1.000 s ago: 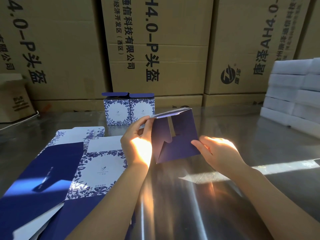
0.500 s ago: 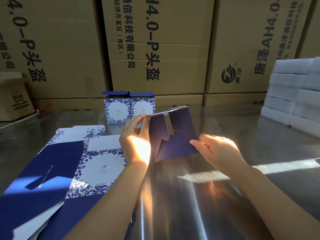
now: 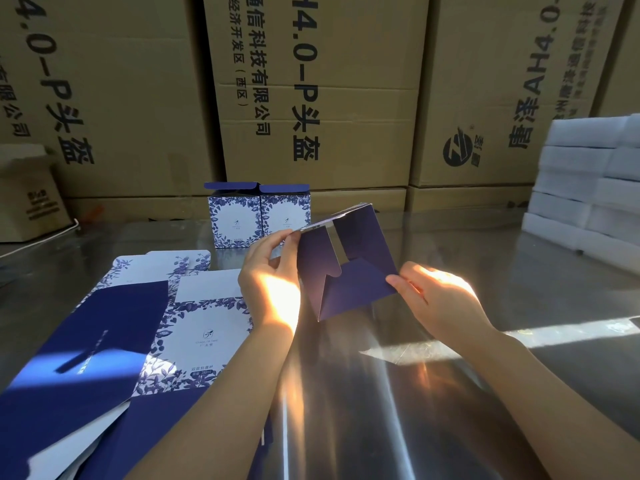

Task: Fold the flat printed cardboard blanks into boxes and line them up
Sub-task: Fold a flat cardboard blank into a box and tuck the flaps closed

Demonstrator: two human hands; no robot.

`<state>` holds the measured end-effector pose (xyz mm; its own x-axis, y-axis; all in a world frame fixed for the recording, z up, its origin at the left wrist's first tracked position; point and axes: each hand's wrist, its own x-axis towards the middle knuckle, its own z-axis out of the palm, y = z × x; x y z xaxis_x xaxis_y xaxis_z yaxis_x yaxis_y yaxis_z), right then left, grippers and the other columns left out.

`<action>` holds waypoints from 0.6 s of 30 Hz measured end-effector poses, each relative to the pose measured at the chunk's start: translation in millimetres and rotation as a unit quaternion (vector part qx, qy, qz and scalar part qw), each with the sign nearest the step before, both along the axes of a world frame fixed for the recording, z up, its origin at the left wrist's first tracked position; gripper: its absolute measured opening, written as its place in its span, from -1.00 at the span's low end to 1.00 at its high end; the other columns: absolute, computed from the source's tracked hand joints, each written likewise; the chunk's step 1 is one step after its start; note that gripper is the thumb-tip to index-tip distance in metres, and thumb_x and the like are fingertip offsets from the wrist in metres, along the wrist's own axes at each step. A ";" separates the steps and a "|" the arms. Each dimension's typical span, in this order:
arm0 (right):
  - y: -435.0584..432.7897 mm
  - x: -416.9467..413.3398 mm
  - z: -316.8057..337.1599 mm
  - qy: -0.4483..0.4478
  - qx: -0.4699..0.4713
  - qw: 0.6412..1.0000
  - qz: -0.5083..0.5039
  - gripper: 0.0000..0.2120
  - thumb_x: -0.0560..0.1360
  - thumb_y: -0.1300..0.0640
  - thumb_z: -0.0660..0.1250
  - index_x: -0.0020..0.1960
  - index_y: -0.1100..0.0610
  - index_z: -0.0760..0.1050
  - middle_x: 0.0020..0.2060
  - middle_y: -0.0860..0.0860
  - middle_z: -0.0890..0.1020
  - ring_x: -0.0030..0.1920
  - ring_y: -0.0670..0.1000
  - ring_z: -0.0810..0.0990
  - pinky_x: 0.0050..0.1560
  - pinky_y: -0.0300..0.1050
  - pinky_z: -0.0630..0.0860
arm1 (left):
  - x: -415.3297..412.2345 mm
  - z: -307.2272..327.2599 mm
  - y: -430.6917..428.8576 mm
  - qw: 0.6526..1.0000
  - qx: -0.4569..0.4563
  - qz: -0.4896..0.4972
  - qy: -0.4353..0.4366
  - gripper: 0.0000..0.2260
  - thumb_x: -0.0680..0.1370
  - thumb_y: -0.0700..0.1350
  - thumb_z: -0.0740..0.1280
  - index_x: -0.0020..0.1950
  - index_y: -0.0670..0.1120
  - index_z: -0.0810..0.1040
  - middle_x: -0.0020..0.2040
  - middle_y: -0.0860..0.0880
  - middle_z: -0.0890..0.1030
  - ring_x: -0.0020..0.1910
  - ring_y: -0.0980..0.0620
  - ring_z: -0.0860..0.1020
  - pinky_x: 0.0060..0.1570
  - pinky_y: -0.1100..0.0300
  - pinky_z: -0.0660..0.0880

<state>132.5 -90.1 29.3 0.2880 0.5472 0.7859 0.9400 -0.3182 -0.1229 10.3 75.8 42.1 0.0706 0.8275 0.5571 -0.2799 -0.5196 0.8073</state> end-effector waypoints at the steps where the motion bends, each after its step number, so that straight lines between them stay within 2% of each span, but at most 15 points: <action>1: 0.1 0.7 -0.6 0.008 -0.004 1.000 -0.005 -0.66 0.56 0.02 0.27 -0.31 0.07 0.23 -0.53 -0.11 0.19 -0.47 0.07 0.26 -0.46 -0.12 0.25 | 0.3 -0.3 0.8 1.000 0.007 0.010 0.000 -0.91 0.52 -0.09 0.38 -0.01 -0.04 0.64 -0.01 0.00 0.61 -0.08 0.14 0.56 -0.23 0.55 0.39; 5: -0.7 -1.4 -1.4 0.050 0.027 0.998 -0.010 -0.63 0.48 -0.16 0.24 -0.34 0.07 0.31 -0.55 -0.11 0.28 -0.49 0.03 0.31 -0.44 -0.27 0.24 | 1.8 -3.3 4.1 0.998 0.048 0.047 0.006 -0.88 0.53 -0.15 0.36 0.03 -0.13 0.63 0.00 0.03 0.55 -0.06 0.03 0.56 -0.23 0.56 0.39; 7: 0.6 -3.5 -0.3 0.081 0.073 0.994 -0.001 -0.69 0.46 -0.12 0.34 -0.29 0.07 0.37 -0.52 -0.14 0.35 -0.50 -0.07 0.35 -0.43 -0.35 0.27 | 2.5 -4.6 4.5 0.997 0.062 0.051 0.008 -0.87 0.53 -0.15 0.35 0.04 -0.14 0.62 0.01 0.04 0.53 -0.08 -0.03 0.58 -0.19 0.39 0.51; 9: 2.3 -6.1 1.2 0.126 0.128 0.983 0.019 -0.71 0.44 -0.02 0.42 -0.27 0.03 0.34 -0.50 -0.12 0.43 -0.50 -0.05 0.41 -0.38 -0.34 0.37 | 2.6 -3.8 3.7 0.996 0.070 0.058 0.007 -0.88 0.53 -0.15 0.36 0.02 -0.15 0.63 0.01 0.03 0.53 -0.05 -0.05 0.59 -0.20 0.17 0.57; 11: 4.1 -8.1 2.9 0.168 0.173 0.970 0.040 -0.71 0.45 0.03 0.42 -0.28 -0.02 0.31 -0.44 -0.07 0.56 -0.42 -0.08 0.53 -0.33 -0.35 0.43 | 1.4 -1.8 2.8 0.993 0.087 0.081 -0.005 -0.89 0.52 -0.17 0.37 -0.01 -0.18 0.64 0.00 -0.01 0.56 -0.07 0.11 0.55 -0.20 0.32 0.51; 13: 6.0 -9.6 3.4 0.190 0.204 0.958 0.067 -0.72 0.46 0.10 0.42 -0.26 -0.03 0.32 -0.26 -0.08 0.66 -0.28 -0.17 0.62 -0.25 -0.44 0.46 | -0.6 0.6 0.5 0.992 0.090 0.088 -0.014 -0.91 0.52 -0.17 0.38 -0.05 -0.17 0.63 -0.02 -0.05 0.61 -0.13 0.22 0.50 -0.22 0.47 0.44; 16: 7.2 -13.3 3.1 0.194 0.203 0.951 0.132 -0.69 0.47 0.26 0.40 -0.12 -0.11 0.37 0.13 -0.19 0.58 0.00 -0.27 0.61 -0.07 -0.46 0.48 | -1.3 2.3 -10.3 0.993 0.083 0.085 0.000 -0.92 0.52 -0.08 0.38 -0.12 -0.08 0.57 -0.25 -0.02 0.61 -0.35 0.03 0.53 -0.29 0.17 0.50; 18: 8.0 -16.2 1.9 0.197 0.191 0.946 0.174 -0.62 0.48 0.25 0.30 0.01 -0.23 0.36 0.27 -0.26 0.44 0.18 -0.25 0.53 0.01 -0.43 0.47 | -1.0 2.7 -17.8 0.986 0.119 0.116 0.013 -0.84 0.51 -0.03 0.37 -0.15 -0.11 0.55 -0.38 0.01 0.54 -0.43 -0.04 0.51 -0.36 0.17 0.44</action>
<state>116.4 -82.1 31.3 0.4538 0.3603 0.8150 0.8374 0.1403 -0.5283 9.3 58.0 44.8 -0.0886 0.6694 0.7376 -0.1120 -0.7425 0.6604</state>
